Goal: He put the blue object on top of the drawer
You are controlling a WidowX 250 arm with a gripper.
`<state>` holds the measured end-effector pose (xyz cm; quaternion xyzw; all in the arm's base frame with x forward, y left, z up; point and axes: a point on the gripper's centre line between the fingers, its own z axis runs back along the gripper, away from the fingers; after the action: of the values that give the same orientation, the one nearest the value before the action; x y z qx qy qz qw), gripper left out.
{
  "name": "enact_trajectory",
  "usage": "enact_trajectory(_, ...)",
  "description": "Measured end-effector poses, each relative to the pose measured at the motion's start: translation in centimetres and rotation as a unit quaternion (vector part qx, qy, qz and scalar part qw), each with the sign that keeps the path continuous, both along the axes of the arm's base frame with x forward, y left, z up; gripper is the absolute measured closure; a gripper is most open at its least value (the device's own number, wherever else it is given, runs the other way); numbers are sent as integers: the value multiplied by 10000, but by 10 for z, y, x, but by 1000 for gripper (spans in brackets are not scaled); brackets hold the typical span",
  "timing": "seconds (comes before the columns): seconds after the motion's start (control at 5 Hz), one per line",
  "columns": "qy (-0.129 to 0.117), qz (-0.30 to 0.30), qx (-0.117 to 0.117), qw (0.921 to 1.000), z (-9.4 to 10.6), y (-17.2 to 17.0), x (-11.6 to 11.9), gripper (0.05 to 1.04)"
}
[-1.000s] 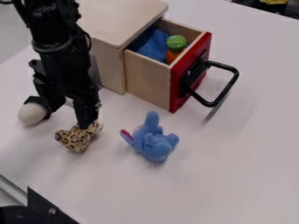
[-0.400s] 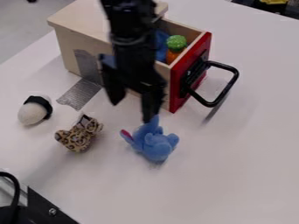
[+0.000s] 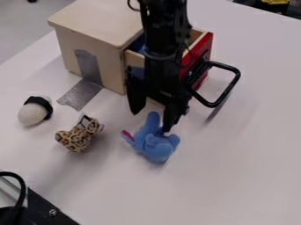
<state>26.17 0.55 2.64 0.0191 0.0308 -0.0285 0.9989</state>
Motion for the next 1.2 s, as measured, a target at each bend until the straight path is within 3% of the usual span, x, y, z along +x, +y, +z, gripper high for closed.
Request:
enact_trajectory(0.2,177,-19,151,9997,-14,5,-2,388)
enact_trajectory(0.4,192,-23,162,9997,-15,5,-2,689)
enact_trajectory(0.6,164,-89,27,9998,-2,2,-5,867)
enact_trajectory(0.8,-93,-88,-188,9997,30,7,-1,926)
enact_trajectory(1.0,-354,146,-315,9988,73,32,9,941)
enact_trajectory(1.2,-902,552,-379,9937,122,74,29,941)
